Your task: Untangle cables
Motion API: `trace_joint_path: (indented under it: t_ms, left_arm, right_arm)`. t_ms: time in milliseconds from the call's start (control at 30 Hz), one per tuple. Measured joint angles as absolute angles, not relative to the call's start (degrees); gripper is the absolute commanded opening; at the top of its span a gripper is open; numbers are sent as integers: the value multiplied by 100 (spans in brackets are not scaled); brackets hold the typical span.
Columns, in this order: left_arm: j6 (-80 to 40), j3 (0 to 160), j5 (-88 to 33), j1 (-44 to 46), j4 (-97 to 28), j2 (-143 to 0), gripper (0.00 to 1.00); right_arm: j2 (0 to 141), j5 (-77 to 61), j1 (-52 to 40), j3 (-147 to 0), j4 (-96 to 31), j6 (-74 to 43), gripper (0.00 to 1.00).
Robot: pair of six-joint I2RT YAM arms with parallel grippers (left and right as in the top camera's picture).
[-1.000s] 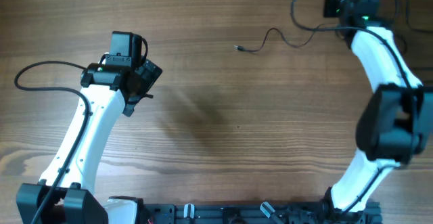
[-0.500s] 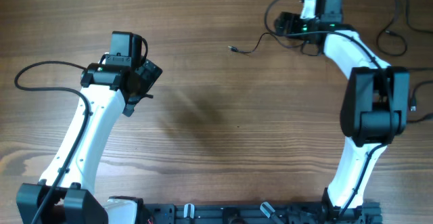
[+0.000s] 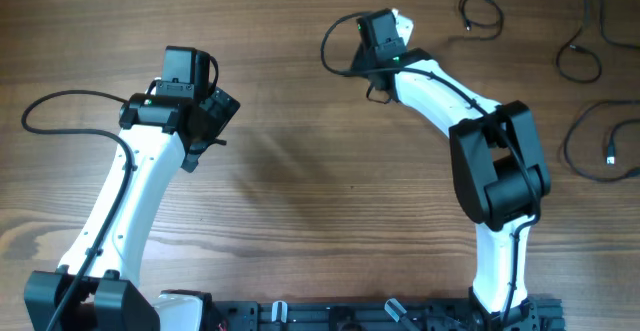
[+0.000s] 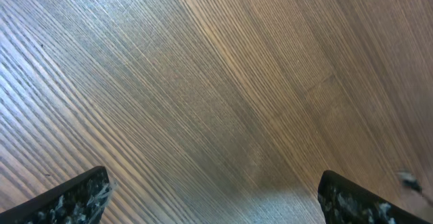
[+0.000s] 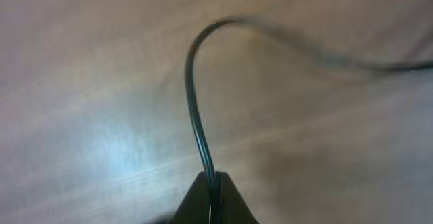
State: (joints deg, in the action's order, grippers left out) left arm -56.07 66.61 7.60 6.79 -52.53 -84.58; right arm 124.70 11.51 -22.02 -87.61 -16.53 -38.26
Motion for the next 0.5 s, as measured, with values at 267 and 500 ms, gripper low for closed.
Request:
trace_joint_path:
  t_ms: [267,500]
  left_arm:
    - [-5607,6661,762,679,-5251,-8458,100]
    - [-5607,6661,762,679,-5253,-8460,100]
  right_arm:
    - [11380,1538,-1769,-8733,-751,-2119,4]
    - [10951,1594,-1184,-8788,-642,-1966,19]
